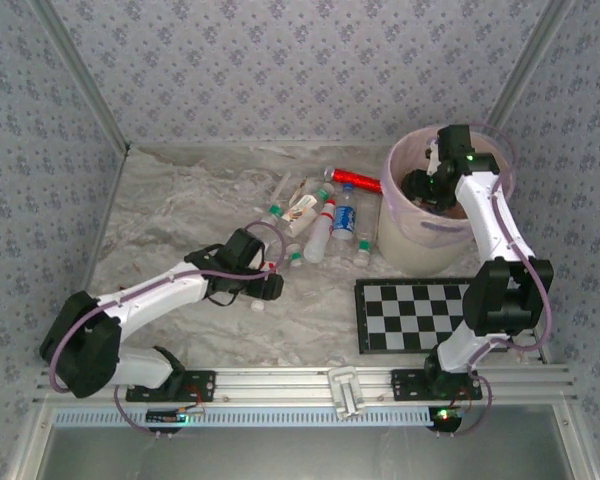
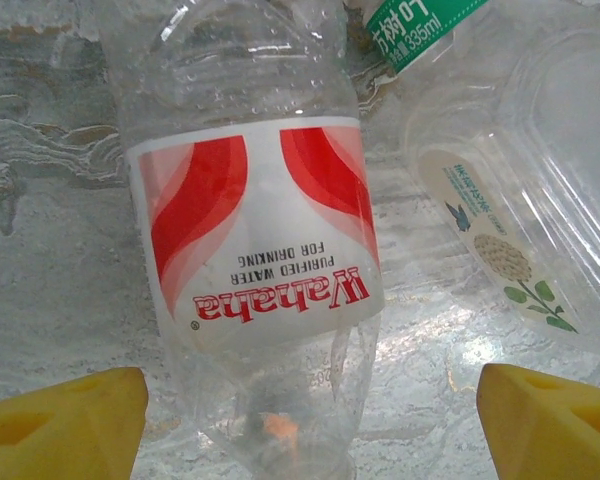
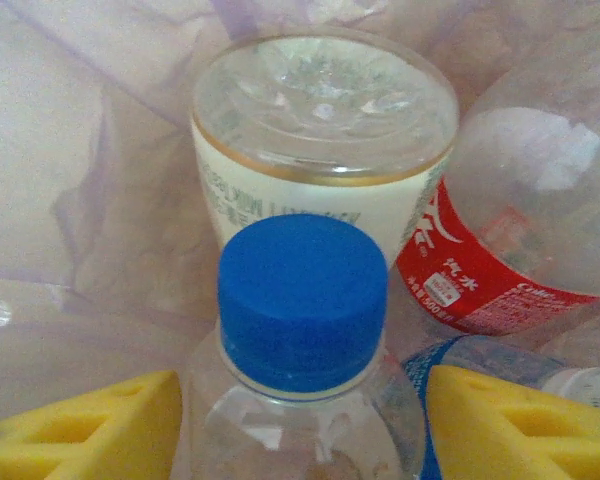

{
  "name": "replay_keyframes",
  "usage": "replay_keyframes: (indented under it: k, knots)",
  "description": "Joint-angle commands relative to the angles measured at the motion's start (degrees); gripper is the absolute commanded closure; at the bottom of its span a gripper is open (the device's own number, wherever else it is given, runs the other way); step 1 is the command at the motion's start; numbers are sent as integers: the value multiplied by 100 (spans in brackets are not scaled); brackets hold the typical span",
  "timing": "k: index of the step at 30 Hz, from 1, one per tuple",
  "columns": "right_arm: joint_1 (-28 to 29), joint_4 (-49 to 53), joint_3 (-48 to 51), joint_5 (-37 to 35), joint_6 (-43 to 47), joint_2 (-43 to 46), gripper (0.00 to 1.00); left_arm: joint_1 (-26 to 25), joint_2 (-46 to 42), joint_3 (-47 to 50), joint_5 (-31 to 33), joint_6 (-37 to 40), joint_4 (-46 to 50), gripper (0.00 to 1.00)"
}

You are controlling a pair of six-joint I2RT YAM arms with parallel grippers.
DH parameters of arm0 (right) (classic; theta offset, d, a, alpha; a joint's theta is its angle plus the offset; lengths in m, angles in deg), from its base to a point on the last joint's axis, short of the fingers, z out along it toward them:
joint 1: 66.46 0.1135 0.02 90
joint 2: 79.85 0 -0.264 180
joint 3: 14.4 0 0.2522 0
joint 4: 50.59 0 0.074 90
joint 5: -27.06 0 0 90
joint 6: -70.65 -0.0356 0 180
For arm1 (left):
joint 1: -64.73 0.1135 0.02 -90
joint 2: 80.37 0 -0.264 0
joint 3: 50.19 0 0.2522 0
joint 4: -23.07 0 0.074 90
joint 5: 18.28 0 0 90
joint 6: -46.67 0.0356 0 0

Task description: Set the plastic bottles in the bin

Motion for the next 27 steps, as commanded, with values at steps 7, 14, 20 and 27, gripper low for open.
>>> replay_keyframes:
  k: [7,14,20,27]
  knots:
    - [-139,736,-459,-359,171,506,5,-76,159,-88,-85,99,226,14]
    - [-265,963,-753,-95,150,1163,0,-86,325,-148,-84,35,244,12]
    - [-271,751,-655,48,-75,1884,0,-93,400,-186,125,-13,290,23]
    - [-274,-231,80,1105,-225,2894,0,-93,469,-234,260,-127,271,45]
